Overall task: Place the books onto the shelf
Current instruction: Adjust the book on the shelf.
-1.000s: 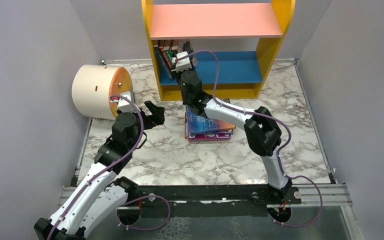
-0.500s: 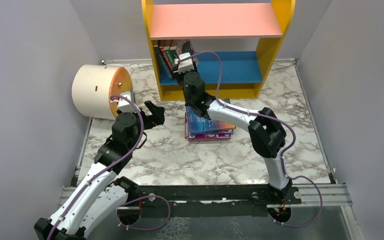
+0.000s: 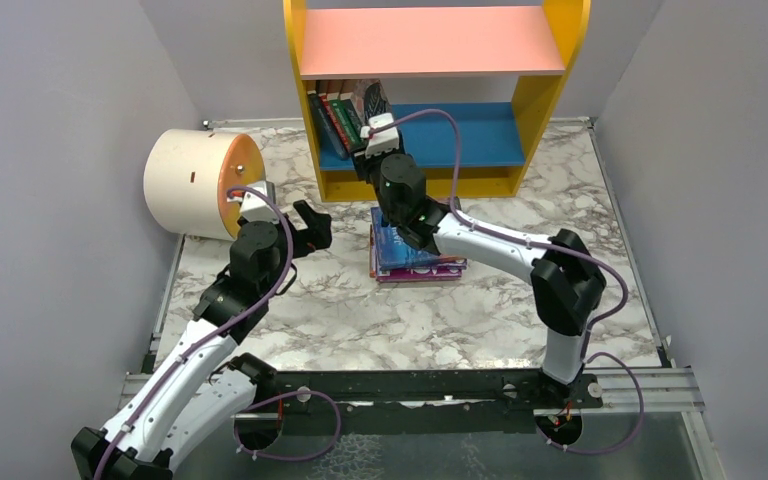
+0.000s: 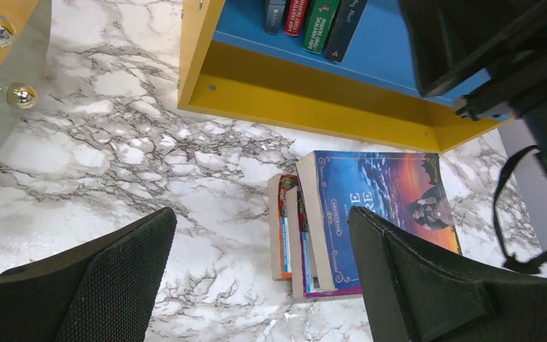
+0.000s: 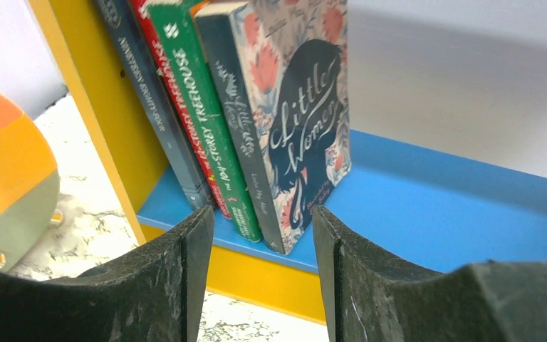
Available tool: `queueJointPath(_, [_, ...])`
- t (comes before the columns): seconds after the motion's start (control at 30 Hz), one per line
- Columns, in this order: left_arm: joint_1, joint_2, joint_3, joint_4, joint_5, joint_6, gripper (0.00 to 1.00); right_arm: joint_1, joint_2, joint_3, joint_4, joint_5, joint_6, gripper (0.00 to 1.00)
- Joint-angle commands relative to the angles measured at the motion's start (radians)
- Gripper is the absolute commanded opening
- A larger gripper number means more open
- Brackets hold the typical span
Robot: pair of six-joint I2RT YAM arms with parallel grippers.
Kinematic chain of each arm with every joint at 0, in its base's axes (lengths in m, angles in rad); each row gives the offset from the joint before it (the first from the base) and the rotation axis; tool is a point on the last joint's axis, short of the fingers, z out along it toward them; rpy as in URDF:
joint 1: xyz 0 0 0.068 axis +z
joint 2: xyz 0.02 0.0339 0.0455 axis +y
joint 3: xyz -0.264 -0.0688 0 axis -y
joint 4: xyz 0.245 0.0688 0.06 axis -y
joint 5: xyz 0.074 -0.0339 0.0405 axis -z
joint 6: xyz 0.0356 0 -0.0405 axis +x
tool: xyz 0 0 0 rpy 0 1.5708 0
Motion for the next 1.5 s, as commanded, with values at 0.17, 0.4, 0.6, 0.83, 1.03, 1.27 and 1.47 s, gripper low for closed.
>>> queueJointPath(0.17, [0.004,0.031,0.006,0.083,0.01,0.005,0.86,-0.115,-0.137,-0.047,-0.241,-0.042,0.213,0.59])
queueJointPath(0.4, [0.004,0.083,0.022,0.149,0.031,0.022,0.93,-0.221,-0.11,-0.098,-0.167,-0.173,0.17,0.6])
queueJointPath(0.6, [0.003,0.154,0.03,0.19,0.08,0.025,0.94,-0.269,-0.035,-0.082,-0.088,-0.23,0.146,0.6])
queueJointPath(0.83, [0.004,0.181,-0.01,0.231,0.116,0.014,0.94,-0.316,0.099,0.034,-0.077,-0.257,0.142,0.6])
queueJointPath(1.03, [0.003,0.167,-0.051,0.259,0.122,0.019,0.94,-0.342,0.204,0.123,-0.077,-0.299,0.151,0.6])
queueJointPath(1.27, [0.003,0.177,-0.076,0.274,0.124,0.019,0.94,-0.355,0.309,0.219,-0.08,-0.34,0.141,0.6])
queueJointPath(1.47, [0.003,0.185,-0.081,0.275,0.117,0.025,0.94,-0.355,0.373,0.29,-0.094,-0.374,0.144,0.6])
